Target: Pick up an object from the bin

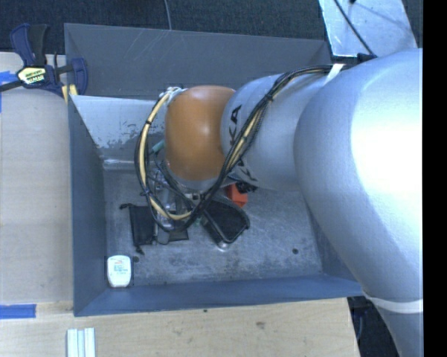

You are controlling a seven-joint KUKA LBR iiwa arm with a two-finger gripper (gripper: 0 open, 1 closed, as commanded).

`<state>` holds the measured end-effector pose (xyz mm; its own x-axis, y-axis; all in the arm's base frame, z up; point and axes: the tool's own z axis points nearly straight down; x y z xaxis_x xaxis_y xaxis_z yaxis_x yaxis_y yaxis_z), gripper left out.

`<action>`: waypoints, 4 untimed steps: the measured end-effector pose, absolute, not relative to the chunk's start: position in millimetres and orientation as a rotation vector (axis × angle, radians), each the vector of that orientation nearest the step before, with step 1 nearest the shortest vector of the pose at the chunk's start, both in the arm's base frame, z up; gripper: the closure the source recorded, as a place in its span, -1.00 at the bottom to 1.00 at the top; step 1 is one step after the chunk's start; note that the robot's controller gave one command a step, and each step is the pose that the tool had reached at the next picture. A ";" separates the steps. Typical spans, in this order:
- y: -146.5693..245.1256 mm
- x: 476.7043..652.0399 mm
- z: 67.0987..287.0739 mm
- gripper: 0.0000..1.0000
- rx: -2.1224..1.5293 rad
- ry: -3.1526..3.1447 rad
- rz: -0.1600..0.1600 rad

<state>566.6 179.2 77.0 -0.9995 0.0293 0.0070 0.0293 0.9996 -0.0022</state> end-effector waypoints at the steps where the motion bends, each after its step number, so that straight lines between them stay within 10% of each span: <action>1: 179.7 569.7 82.1 1.00 -0.050 -3.143 -0.001; 2: 176.8 566.4 188.4 1.00 -0.018 -3.152 -0.004; 4: 194.7 520.3 141.8 1.00 -0.191 -3.139 -0.004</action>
Offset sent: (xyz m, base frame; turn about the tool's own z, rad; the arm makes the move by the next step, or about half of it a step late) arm 0.0000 0.0000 0.0000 0.0000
